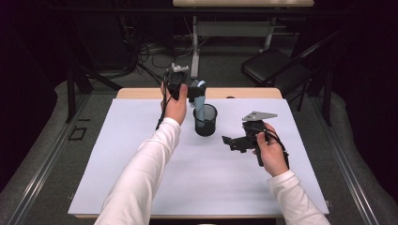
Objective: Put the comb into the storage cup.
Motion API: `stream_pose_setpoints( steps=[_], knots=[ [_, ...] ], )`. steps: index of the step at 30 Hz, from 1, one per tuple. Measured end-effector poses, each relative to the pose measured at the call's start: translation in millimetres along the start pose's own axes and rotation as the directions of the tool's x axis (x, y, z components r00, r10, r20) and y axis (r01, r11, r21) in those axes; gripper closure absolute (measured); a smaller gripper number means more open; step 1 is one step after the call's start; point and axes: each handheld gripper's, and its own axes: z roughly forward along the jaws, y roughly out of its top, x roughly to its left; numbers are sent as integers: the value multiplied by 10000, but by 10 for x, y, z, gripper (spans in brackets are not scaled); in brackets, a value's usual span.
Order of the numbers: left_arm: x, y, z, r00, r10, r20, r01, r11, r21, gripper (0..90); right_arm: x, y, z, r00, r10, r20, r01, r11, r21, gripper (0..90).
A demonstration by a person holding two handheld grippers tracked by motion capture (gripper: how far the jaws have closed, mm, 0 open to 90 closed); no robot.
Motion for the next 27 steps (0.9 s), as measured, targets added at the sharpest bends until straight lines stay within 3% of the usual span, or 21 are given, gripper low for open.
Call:
stream_pose_setpoints(
  steps=[3,7,14,27],
  knots=[
    [10,18,-18,10000,-6,64,6,10000,55,43,0,1,0,10000,-3,2,3,10000,3,0],
    [9,34,-39,9999,99,-24,-98,9998,171,149,-1,1,0,10000,-8,8,8,10000,0,0],
    [-16,78,-75,9998,171,-44,-170,9996,202,92,-3,0,0,10000,-3,28,3,10000,-2,0],
    [10,197,-193,9990,422,-166,-419,9990,182,70,-4,0,-1,10000,6,19,-6,10000,-9,0]
  ],
)
